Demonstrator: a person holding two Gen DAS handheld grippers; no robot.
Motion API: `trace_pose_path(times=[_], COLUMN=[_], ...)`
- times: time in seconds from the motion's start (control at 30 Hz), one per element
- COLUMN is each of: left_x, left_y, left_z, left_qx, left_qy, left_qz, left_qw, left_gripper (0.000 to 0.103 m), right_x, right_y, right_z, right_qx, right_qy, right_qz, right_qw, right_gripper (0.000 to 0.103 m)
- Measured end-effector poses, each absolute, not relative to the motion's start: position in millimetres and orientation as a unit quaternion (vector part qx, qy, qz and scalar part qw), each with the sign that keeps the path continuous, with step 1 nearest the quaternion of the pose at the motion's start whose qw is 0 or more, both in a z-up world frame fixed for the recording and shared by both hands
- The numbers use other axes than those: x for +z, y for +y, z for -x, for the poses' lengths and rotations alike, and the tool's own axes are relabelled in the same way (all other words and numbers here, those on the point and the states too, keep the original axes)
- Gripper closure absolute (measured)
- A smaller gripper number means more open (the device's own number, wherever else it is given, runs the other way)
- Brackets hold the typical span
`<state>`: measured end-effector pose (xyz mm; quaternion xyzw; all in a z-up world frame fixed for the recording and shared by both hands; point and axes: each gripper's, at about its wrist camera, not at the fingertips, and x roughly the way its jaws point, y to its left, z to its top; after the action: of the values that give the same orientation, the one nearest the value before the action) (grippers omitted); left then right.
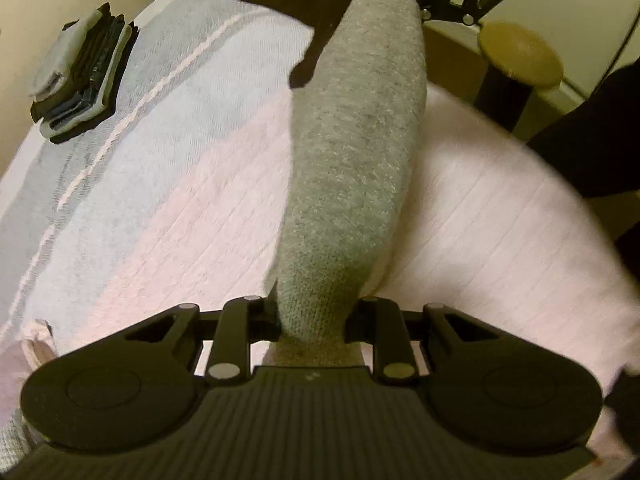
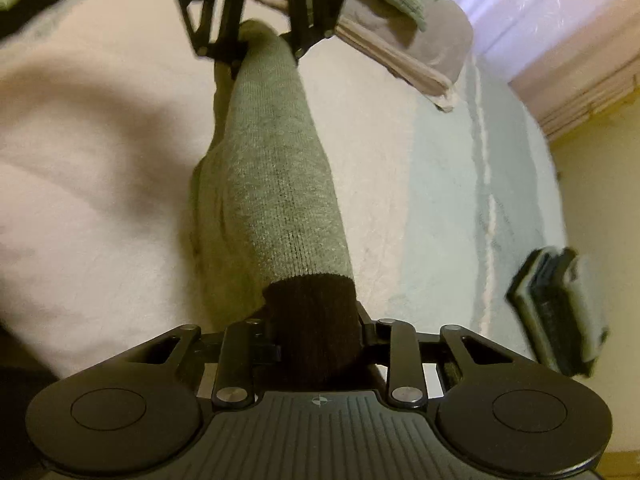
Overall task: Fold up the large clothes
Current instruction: 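Carry the folded sweater with both grippers onto the clothes stack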
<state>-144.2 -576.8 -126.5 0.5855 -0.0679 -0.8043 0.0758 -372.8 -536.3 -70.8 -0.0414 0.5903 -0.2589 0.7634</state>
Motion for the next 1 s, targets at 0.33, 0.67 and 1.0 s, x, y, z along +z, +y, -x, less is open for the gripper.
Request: trace_pose_path(times=[0.33,0.67,1.0], left_x=[-67.4,-28.6,39.9], left_y=[-602.7,-702.4,-882.3], left_z=[260.5,391.8,471.8], left_qx=[-0.799,-0.811,-0.822], left_qy=[-0.035,-0.028,-0.098], left_qz=[-0.591,-0.563,-0.517], left_qw=[0.105,0.154,0.219], left_gripper=[0.083,0.083,0.083], right_x=[-10.2,54.5,119.3], right_y=[-603.5,-727.7,-910.3], right_z=[516.4,644.1,719.5], right_qx=[-0.207,-0.211,-0.282], right_qy=[0.575,0.590,0.568], right_qz=[0.038,0.098,0.132], right_qw=[0.791,0.773,0.762], right_gripper=[0.076,0.076,0.076])
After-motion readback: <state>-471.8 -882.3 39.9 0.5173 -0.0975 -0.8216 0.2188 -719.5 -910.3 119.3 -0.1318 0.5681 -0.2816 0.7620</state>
